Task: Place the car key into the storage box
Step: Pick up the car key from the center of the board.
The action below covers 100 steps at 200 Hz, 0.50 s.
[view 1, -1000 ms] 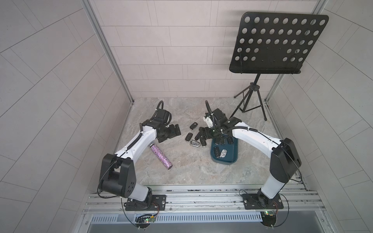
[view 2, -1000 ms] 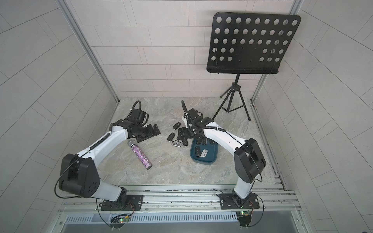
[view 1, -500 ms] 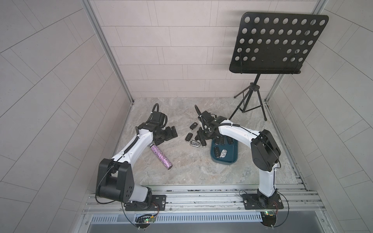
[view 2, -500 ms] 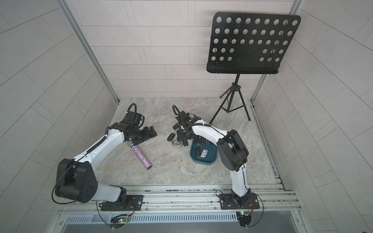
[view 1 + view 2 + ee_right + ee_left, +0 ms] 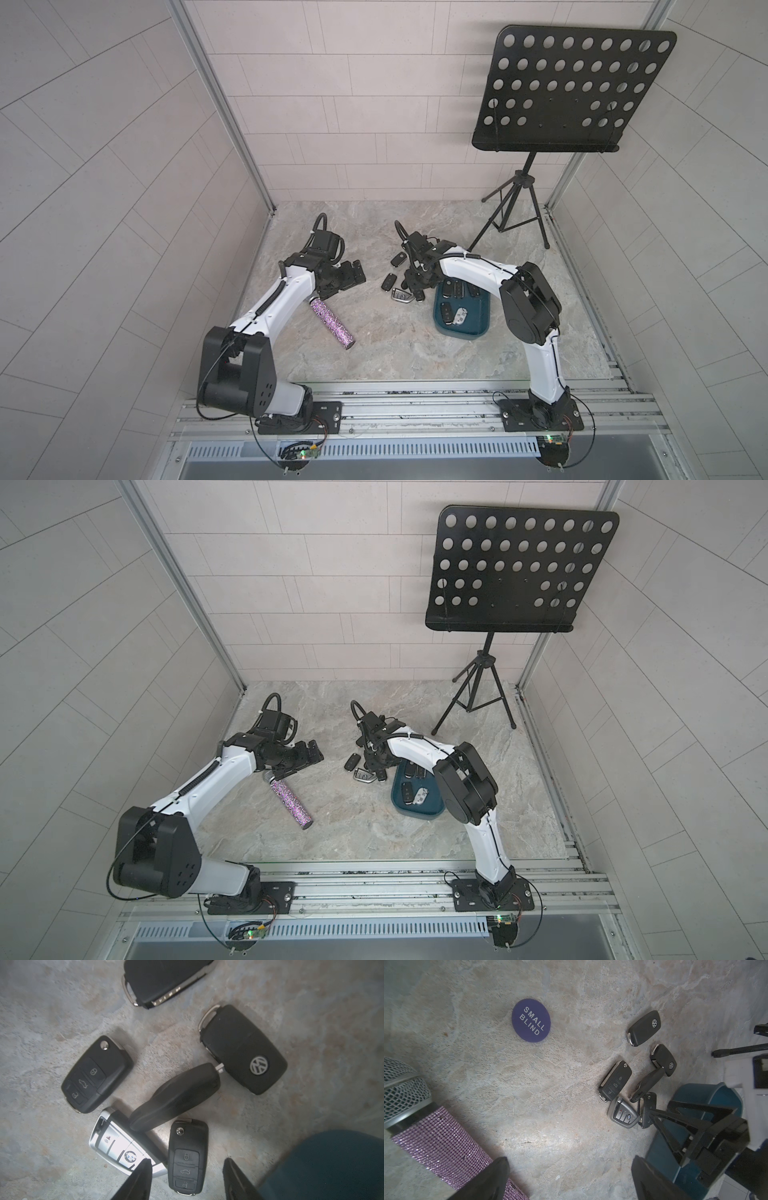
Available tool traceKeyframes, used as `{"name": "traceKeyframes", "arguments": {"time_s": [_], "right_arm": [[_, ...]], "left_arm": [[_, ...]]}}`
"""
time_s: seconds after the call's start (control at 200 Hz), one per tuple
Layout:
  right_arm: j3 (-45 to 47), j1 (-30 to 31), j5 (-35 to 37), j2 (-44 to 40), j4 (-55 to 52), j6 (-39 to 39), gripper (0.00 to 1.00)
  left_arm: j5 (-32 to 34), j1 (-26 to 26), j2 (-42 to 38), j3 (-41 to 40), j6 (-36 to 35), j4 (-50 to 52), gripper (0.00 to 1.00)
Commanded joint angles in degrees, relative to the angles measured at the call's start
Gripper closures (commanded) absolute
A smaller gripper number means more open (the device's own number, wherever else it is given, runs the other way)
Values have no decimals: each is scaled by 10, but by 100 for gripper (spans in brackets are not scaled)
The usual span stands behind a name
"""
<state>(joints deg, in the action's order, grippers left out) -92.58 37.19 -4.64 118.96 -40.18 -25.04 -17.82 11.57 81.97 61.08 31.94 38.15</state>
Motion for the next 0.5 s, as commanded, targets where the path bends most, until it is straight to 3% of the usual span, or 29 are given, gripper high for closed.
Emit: {"name": "traceKeyframes", "arguments": {"time_s": [0.0, 0.495], "right_arm": [[-13, 6, 18, 12, -11, 3, 43], [-42, 9, 35, 53, -31, 4, 52]], "left_arm": [[5, -3, 0, -3, -2, 7, 0], [7, -3, -1, -1, -5, 11, 0]]}}
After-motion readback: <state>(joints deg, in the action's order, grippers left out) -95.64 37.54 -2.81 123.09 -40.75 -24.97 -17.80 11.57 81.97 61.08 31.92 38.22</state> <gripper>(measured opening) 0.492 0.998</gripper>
